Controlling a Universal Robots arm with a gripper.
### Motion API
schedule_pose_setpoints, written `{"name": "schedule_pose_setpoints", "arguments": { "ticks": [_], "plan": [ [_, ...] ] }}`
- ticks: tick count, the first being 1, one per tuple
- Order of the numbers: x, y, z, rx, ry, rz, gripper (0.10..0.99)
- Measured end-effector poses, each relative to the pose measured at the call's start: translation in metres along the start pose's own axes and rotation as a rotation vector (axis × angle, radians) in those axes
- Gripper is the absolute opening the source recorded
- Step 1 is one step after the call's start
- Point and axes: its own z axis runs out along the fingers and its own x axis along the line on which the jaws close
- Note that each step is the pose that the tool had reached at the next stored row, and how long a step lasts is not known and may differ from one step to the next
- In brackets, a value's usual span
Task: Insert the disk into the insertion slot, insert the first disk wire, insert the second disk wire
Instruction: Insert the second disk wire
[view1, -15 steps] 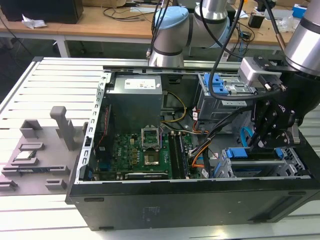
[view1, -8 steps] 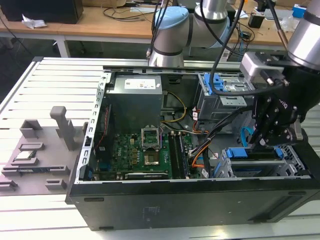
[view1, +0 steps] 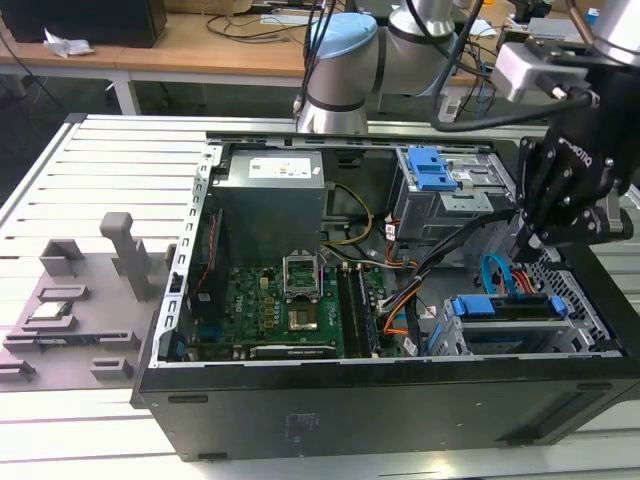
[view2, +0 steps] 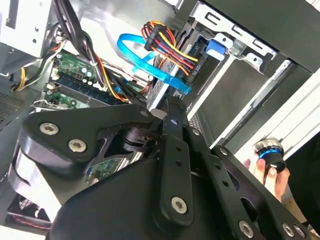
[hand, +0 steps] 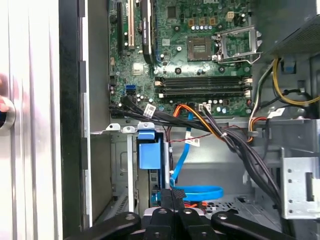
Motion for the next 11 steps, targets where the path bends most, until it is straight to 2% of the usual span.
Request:
{"name": "schedule_pose_setpoints", "arguments": {
  "ticks": [5,11],
  "plan": [
    [-0.0002,0.0003,-0.0065,0.0,0.0,0.0,0.106],
    [-0.0002,0.0003,-0.0073,0.0,0.0,0.0,0.106]
  ]
}}
